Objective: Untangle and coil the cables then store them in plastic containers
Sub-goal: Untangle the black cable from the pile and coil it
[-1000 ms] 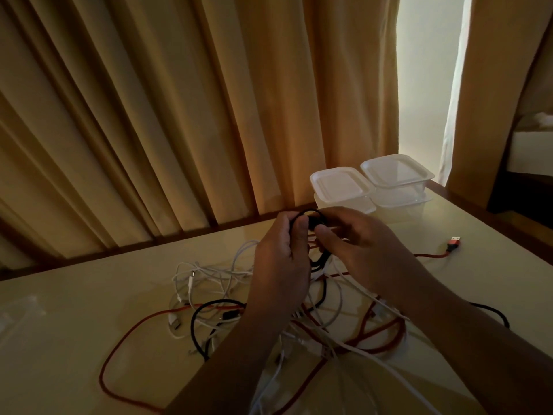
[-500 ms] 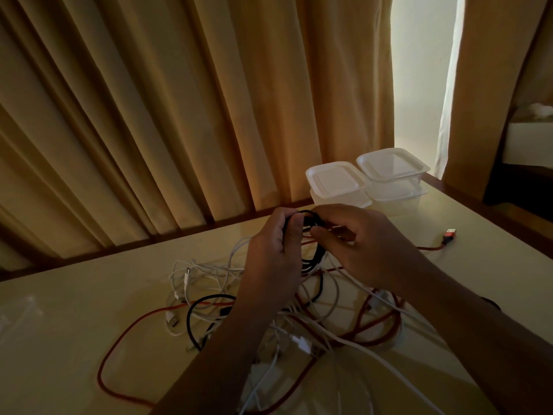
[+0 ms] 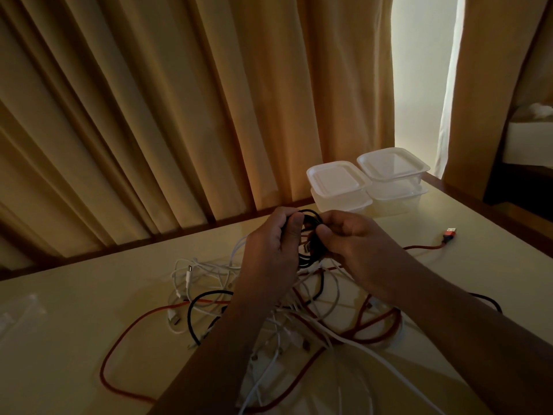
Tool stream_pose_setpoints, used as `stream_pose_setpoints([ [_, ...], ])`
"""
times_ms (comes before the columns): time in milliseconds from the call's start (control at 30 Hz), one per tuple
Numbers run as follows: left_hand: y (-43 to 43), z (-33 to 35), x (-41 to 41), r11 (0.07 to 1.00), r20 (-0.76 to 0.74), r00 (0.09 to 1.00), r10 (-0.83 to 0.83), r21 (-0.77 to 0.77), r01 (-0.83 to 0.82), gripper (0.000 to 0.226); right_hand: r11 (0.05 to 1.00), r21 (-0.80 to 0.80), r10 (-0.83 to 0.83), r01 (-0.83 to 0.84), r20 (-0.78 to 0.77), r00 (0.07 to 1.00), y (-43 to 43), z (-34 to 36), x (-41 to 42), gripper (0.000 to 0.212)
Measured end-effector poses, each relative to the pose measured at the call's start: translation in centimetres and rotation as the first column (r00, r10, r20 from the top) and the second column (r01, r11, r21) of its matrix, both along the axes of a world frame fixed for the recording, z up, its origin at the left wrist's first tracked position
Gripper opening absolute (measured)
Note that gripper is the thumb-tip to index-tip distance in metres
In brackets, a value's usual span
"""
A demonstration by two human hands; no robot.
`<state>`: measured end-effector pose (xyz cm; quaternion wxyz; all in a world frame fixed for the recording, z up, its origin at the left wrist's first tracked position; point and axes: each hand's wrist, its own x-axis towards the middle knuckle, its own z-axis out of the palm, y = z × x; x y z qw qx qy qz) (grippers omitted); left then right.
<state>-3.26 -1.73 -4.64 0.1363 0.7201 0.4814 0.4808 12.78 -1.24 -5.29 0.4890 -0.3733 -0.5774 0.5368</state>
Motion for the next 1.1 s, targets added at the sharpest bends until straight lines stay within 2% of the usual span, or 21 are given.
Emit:
stream_pose_setpoints([
  [67, 0.2, 0.2, -0.6, 0.995, 0.068, 0.996, -0.051, -0.082, 0.057, 0.018, 0.997, -0.051, 0.055, -0.059, -0.083, 0.995, 0.1, -0.1, 0.1, 0.019],
  [233, 0.4, 0.2, -0.9, 0.983, 0.198, 0.978, -0.062, -0.157, 0.094, 0.019, 0.986, -0.07, 0.14, -0.149, -0.122, 0.983, 0.1, 0.3, 0.3, 0.019],
  [333, 0.1, 0.3, -0.6, 0.961, 0.332, 0.941, -0.069, -0.23, 0.151, 0.027, 0.989, -0.029, 0.14, -0.142, -0.054, 0.989, 0.0, 0.8, 0.7, 0.018],
  [400, 0.0, 0.3, -0.4, 0.932, 0.439, 0.895, -0.078, -0.286, 0.221, 0.028, 0.983, -0.056, 0.172, -0.174, -0.044, 0.984, -0.1, 1.0, 1.1, 0.016],
  [500, -0.2, 0.4, 0.0, 0.898, 0.512, 0.855, -0.087, -0.331, 0.289, 0.023, 0.959, -0.191, 0.169, -0.209, -0.208, 0.964, 0.0, 1.2, 1.4, 0.015],
  [567, -0.2, 0.5, 0.0, 0.894, 0.521, 0.848, -0.098, -0.328, 0.304, 0.022, 0.945, -0.22, 0.174, -0.243, -0.288, 0.941, 0.0, 1.1, 1.2, 0.012],
  [600, -0.2, 0.5, 0.0, 0.893, 0.517, 0.85, -0.103, -0.328, 0.307, 0.022, 0.943, -0.21, 0.197, -0.259, -0.276, 0.941, 0.0, 1.0, 1.1, 0.013],
  [667, -0.2, 0.4, -0.2, 0.887, 0.518, 0.849, -0.106, -0.337, 0.316, 0.022, 0.954, -0.164, 0.226, -0.249, -0.147, 0.963, 0.0, 0.9, 1.1, 0.019],
  [833, -0.2, 0.6, -0.7, 0.84, 0.662, 0.749, -0.042, -0.383, 0.385, 0.027, 0.995, -0.037, 0.093, -0.093, 0.001, 0.996, 0.4, 0.8, 1.8, 0.021],
  [933, -0.2, 0.7, -0.9, 0.815, 0.704, 0.709, -0.033, -0.392, 0.427, 0.027, 0.998, 0.015, 0.057, -0.058, 0.057, 0.997, 0.4, 0.5, 1.5, 0.029],
  [1033, -0.1, 0.9, -1.1, 0.821, 0.689, 0.725, -0.024, -0.4, 0.407, 0.026, 0.997, 0.036, 0.062, -0.066, 0.109, 0.992, 0.4, 0.4, 1.2, 0.037],
  [1100, 0.1, 1.0, -1.4, 0.852, 0.658, 0.753, -0.005, -0.391, 0.347, 0.026, 0.996, 0.02, 0.088, -0.09, 0.092, 0.992, 0.3, 0.3, 1.0, 0.039],
])
